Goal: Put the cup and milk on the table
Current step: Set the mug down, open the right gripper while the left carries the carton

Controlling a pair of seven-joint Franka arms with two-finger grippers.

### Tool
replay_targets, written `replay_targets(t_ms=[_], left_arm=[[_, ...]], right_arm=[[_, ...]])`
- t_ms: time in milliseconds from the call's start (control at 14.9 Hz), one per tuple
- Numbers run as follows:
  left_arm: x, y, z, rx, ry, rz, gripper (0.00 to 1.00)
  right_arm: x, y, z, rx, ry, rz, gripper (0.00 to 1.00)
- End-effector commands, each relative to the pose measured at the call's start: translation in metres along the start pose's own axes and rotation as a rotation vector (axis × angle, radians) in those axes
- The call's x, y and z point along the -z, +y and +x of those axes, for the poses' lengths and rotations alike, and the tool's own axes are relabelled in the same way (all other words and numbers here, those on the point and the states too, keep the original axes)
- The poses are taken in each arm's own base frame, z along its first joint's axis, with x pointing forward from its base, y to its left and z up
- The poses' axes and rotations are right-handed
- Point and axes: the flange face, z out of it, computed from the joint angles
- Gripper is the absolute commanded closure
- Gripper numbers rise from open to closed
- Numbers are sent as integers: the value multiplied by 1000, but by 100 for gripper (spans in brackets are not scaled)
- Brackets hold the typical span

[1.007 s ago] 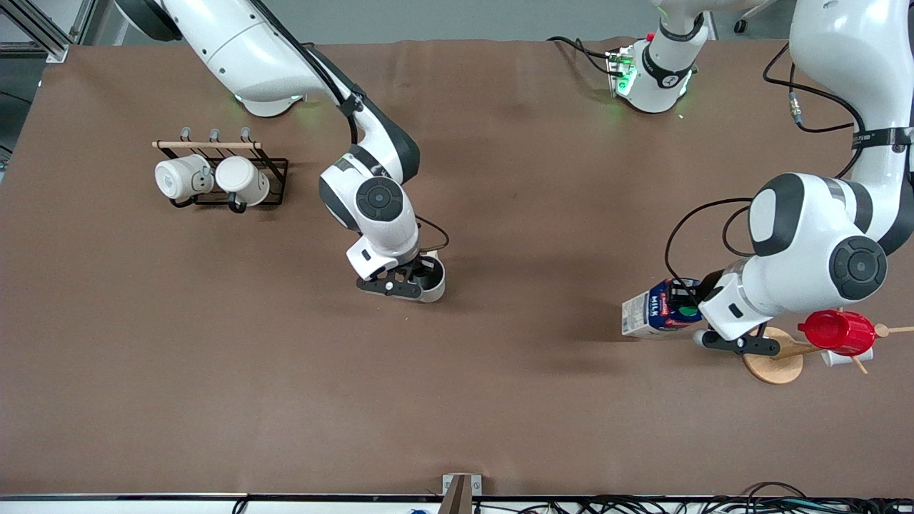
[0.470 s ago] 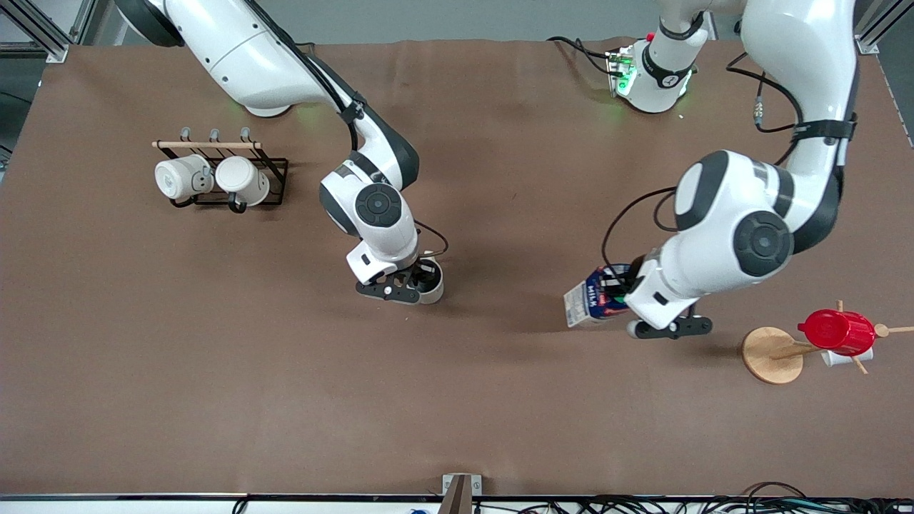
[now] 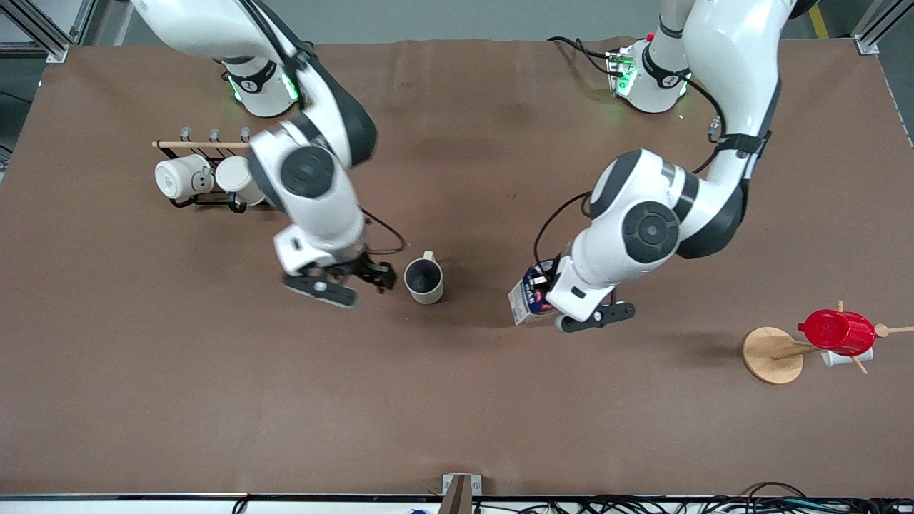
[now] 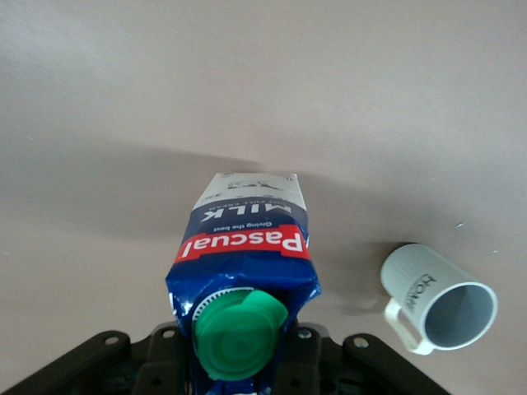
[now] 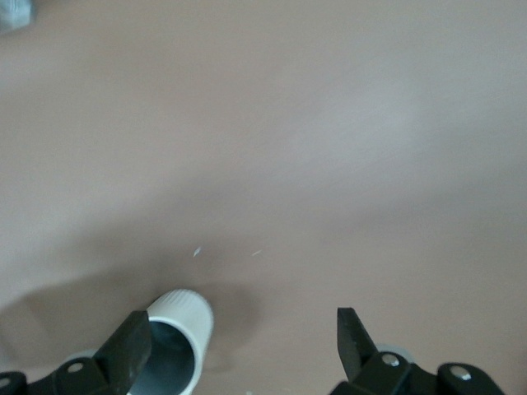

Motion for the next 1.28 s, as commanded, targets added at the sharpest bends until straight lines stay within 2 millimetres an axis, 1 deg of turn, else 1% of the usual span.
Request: replay_targets(t_ms=[0,134,201,268,336,470,537,604,671,738,805,872,940,1007,1074,1141,1208], left_arm=[[-11,25,-10,27,11,-20,85],[-30,42,-18,46,30,-38,85],[-39,48,-21,49,36,-42,85],[-45,57,-29,41,42,-46,85],[-52,62,-31,39,51,-41,85],[-59,69,-36,28,69,-41,85],[-64,73,-41,16,68,-36,85],[-65,76,-44,8,70,-32,85],[-65,79,-49,-2,71,-31,85],[-66,87,-60,-23,72,-26,85],[-67,92,-66,-35,74,-19,85],[-72,92,-66,-41,75,-10,85],[-75,95,-71,-62,84,5,84],[-79,100,-79,-80,88,18,84],[-82,101,-80,-84,87,22,83],[-83,101,-81,-88,87,25,77],[-86,100,-81,-94,94,35,68]], right_arm=[[55,74,35,-40,45,-36,0],[79,119,58,1,33,-50,0],[92,145,69,17,12,-43,0],[103,172,79,40,-6,-34,0],[115,203,90,70,-23,-26,0],[132,259,102,143,-84,15,0],[139,283,104,168,-108,32,0],[145,304,105,191,-123,33,0],[150,317,105,214,-135,33,0],[158,325,103,233,-135,35,0],[162,329,101,238,-132,37,0],[161,330,101,236,-137,36,0],[159,328,100,239,-142,40,0],[162,323,100,240,-136,63,0],[166,320,99,244,-134,73,0],[173,321,100,244,-123,76,0],[178,319,98,249,-126,76,0]])
